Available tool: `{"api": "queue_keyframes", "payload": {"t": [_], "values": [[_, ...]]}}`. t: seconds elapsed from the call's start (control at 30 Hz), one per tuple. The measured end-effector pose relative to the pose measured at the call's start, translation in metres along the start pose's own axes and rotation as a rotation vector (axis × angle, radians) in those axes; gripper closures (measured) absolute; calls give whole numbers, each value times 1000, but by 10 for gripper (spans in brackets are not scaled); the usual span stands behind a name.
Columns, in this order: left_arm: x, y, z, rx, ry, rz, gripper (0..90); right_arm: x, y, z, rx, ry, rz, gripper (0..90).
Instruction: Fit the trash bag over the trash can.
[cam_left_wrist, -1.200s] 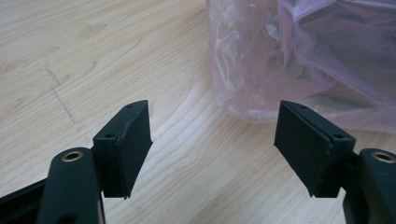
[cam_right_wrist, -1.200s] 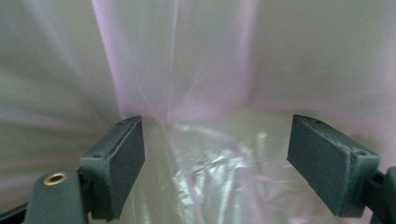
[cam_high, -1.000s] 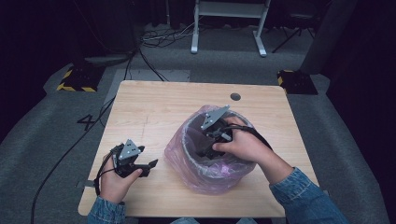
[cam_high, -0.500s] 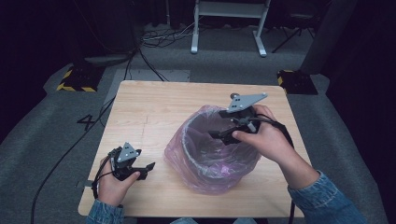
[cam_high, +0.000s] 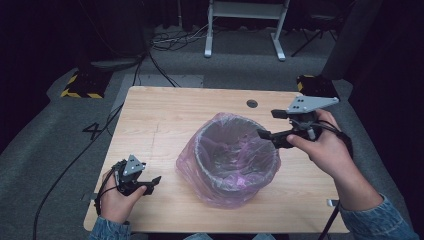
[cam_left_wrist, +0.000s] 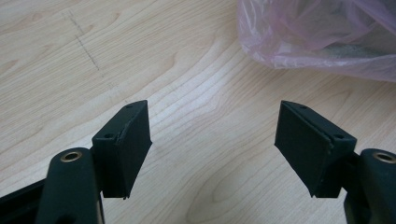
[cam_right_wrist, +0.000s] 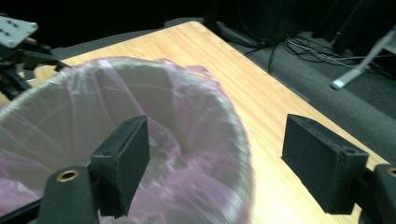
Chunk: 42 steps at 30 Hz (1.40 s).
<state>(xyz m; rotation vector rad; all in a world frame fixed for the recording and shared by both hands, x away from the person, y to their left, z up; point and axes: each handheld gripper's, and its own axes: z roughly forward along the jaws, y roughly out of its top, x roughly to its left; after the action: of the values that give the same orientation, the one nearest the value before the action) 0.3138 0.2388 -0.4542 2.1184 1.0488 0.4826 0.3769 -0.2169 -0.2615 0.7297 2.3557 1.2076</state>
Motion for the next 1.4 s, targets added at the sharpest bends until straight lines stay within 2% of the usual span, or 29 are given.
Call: {"api": "queue_keyframes", "payload": {"t": [0.17, 0.27, 0.37, 0.4, 0.43, 0.57, 0.77, 0.83, 0.87, 0.97, 1.03, 1.2, 1.37, 1.4], "values": [[2, -2, -1, 4, 1, -3, 262, -11, -11, -14, -1, -38, 27, 226], [3, -5, -2, 18, 9, -1, 256, -20, -24, -25, 6, -77, 47, 220], [5, -8, -2, 35, 28, -6, 252, -24, -31, -31, 9, -101, 48, 217], [7, -11, -2, 69, 68, -6, 252, -27, -39, -36, 16, -117, 64, 211], [9, -13, -2, 68, 69, -20, 252, -28, -44, -37, 23, -130, 72, 206], [13, -20, -4, 68, 58, -26, 252, -33, -62, -40, 61, -162, 80, 196], [15, -26, -5, 59, 43, -27, 243, -40, -95, -36, 112, -177, 118, 190], [15, -27, -4, 59, 33, -7, 232, -42, -107, -34, 125, -180, 137, 185], [15, -27, -3, 62, 33, 7, 233, -44, -113, -32, 133, -181, 139, 184], [16, -28, -1, 60, 22, 8, 231, -46, -130, -23, 186, -205, 118, 181], [16, -28, 0, 65, 22, 5, 225, -47, -140, -16, 213, -201, 113, 182], [16, -28, 2, 69, 25, -11, 221, -47, -161, -8, 226, -209, 134, 182], [16, -29, 4, 77, 24, -8, 221, -49, -176, -5, 230, -219, 166, 178], [16, -29, 5, 82, 24, -8, 221, -49, -185, -2, 239, -226, 179, 177]]}}
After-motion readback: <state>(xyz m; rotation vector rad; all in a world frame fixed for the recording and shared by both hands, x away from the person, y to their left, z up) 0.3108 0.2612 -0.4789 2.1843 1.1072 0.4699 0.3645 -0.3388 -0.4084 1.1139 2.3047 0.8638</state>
